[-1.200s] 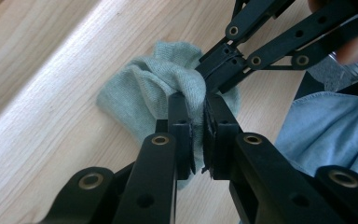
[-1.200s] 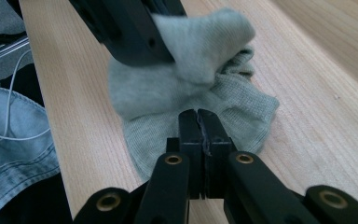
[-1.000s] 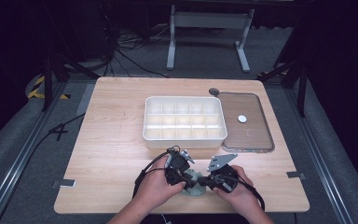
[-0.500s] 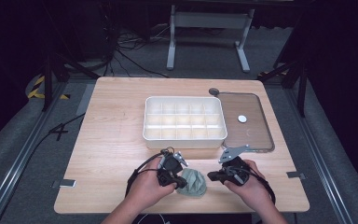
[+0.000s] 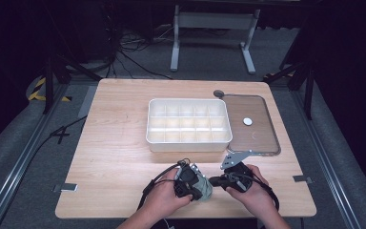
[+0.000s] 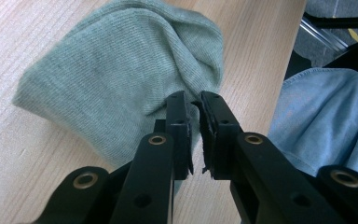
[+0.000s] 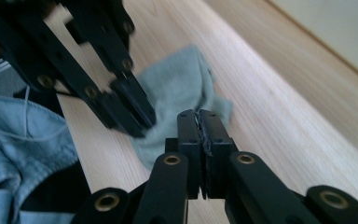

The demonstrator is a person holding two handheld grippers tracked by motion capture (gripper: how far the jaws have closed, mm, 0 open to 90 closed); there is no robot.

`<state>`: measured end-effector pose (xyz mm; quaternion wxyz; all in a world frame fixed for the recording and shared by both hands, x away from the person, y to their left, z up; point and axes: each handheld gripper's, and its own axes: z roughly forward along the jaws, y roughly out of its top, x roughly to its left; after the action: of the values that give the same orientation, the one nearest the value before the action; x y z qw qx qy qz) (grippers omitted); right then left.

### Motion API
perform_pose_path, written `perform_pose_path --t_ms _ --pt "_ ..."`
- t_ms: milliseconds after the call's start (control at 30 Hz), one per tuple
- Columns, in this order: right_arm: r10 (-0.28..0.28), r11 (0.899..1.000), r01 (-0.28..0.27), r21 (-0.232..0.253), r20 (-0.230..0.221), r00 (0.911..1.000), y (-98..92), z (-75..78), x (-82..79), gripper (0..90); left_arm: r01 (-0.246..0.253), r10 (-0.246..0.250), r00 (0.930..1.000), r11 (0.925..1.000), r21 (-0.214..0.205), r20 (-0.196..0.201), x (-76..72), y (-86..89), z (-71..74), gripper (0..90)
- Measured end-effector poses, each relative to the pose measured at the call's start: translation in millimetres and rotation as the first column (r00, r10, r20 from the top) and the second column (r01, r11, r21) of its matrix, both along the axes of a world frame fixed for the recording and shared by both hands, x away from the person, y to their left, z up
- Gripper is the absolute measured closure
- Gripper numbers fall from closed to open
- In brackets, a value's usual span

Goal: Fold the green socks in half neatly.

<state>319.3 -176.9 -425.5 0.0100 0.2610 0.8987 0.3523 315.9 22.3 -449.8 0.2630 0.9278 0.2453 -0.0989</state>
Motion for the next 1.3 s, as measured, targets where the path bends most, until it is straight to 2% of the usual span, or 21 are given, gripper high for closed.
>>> perform_pose_path --t_ms 33,100,167,200,233,267,300,333,400,433,500,533,600,700,833,933,1033,1133,1200,1233,1300 --pt "0.001 1.000 -0.002 0.019 0.009 1.0000 2.4 0.8 -1.3 87.9 -0.017 0.017 0.9998 0.9999 -0.001 0.008 -1.8 -1.0 -0.2 81.9" --pt "0.019 0.999 -0.021 0.046 0.036 0.9992 10.5 -0.3 -4.2 87.4 -0.009 0.009 0.9999 1.0000 0.002 0.011 -2.2 -1.3 0.4 80.7" --pt "0.024 0.999 -0.026 0.048 0.039 0.9990 12.9 -1.7 -4.7 87.1 -0.009 0.009 0.9999 1.0000 0.000 0.011 -2.5 -1.1 0.6 79.3" --pt "0.026 0.999 -0.027 0.040 0.034 0.9991 16.6 -4.6 -5.7 86.4 -0.015 0.015 0.9999 0.9998 -0.014 0.001 -2.7 -0.3 1.1 79.3" --pt "0.033 0.999 -0.033 0.021 0.020 0.9993 19.2 -9.9 -5.3 85.0 -0.027 0.026 0.9993 0.9988 -0.040 -0.026 -2.6 0.7 1.9 78.6" --pt "0.035 0.999 -0.035 0.009 0.021 0.9992 19.3 -13.4 -4.7 84.0 -0.012 0.008 0.9980 0.9979 -0.064 -0.063 0.6 4.1 3.9 79.4" --pt "0.021 1.000 -0.021 0.000 0.013 0.9997 19.2 -16.5 -4.7 84.2 -0.036 0.025 0.9954 0.9923 -0.118 -0.093 5.8 11.1 8.7 80.5" --pt "0.021 1.000 -0.021 0.000 0.013 0.9997 19.2 -16.5 -4.7 84.2 -0.036 0.025 0.9954 0.9923 -0.118 -0.093 5.8 11.1 8.7 82.3" --pt "0.016 0.999 -0.016 -0.033 0.003 0.9999 19.4 -21.8 -3.0 84.4 -0.091 0.080 0.9939 0.9833 -0.158 -0.077 13.0 19.5 13.6 83.1" --pt "0.020 0.999 -0.020 -0.034 0.003 0.9998 19.9 -23.0 -2.7 84.4 -0.105 0.097 0.9936 0.9815 -0.160 -0.059 15.7 21.5 13.2 84.1" --pt "0.023 0.999 -0.023 -0.048 0.004 0.9997 21.1 -24.4 -3.7 84.4 -0.117 0.120 0.9924 0.9875 -0.106 0.027 20.0 21.1 9.7 86.7" --pt "0.027 0.999 -0.026 -0.048 0.010 0.9996 21.2 -25.3 -3.9 84.4 -0.121 0.125 0.9912 0.9895 -0.079 0.044 21.5 19.2 5.3 88.0" --pt "0.027 0.999 -0.027 -0.046 0.009 0.9996 19.9 -26.6 -4.5 84.1 -0.126 0.127 0.9912 0.9915 -0.032 0.036 23.2 16.1 -3.9 89.9" --pt "0.019 0.999 -0.019 -0.040 0.000 0.9998 16.0 -27.3 -4.8 80.9 -0.140 0.140 0.9900 0.9900 -0.022 0.018 22.1 15.6 -3.5 90.0" --pt "0.000 1.000 0.000 -0.017 -0.009 1.0000 10.7 -21.1 -5.5 79.0 -0.156 0.156 0.9873 0.9877 -0.016 0.028 18.4 14.1 -2.9 89.9" --pt "-0.011 1.000 0.010 0.010 0.044 0.9990 10.8 -7.0 -9.4 77.3 -0.168 0.168 0.9851 0.9857 -0.007 0.036 15.8 12.9 -2.4 89.9" --pt "0.001 1.000 -0.003 0.018 0.077 0.9970 19.4 -5.2 -14.1 76.6 -0.183 0.184 0.9826 0.9829 -0.015 0.028 13.7 13.9 -2.9 89.7" --pt "0.021 0.998 -0.018 -0.053 0.053 0.9984 29.2 -15.4 -14.3 80.8 -0.182 0.182 0.9831 0.9832 -0.019 0.022 13.3 16.1 -1.9 89.3" --pt "0.013 0.996 -0.011 -0.090 0.024 0.9996 30.7 -23.5 -12.3 83.0 -0.171 0.171 0.9853 0.9846 -0.037 -0.002 13.3 19.4 1.1 87.2" --pt "0.013 0.996 -0.011 -0.090 0.024 0.9996 30.7 -23.5 -12.3 83.0 -0.171 0.171 0.9853 0.9846 -0.037 -0.002 13.3 19.4 1.1 85.8" --pt "-0.021 0.997 0.020 -0.076 -0.011 0.9997 28.4 -26.2 -9.6 84.9 -0.157 0.158 0.9874 0.9861 -0.054 0.012 13.6 24.4 6.3 84.6"
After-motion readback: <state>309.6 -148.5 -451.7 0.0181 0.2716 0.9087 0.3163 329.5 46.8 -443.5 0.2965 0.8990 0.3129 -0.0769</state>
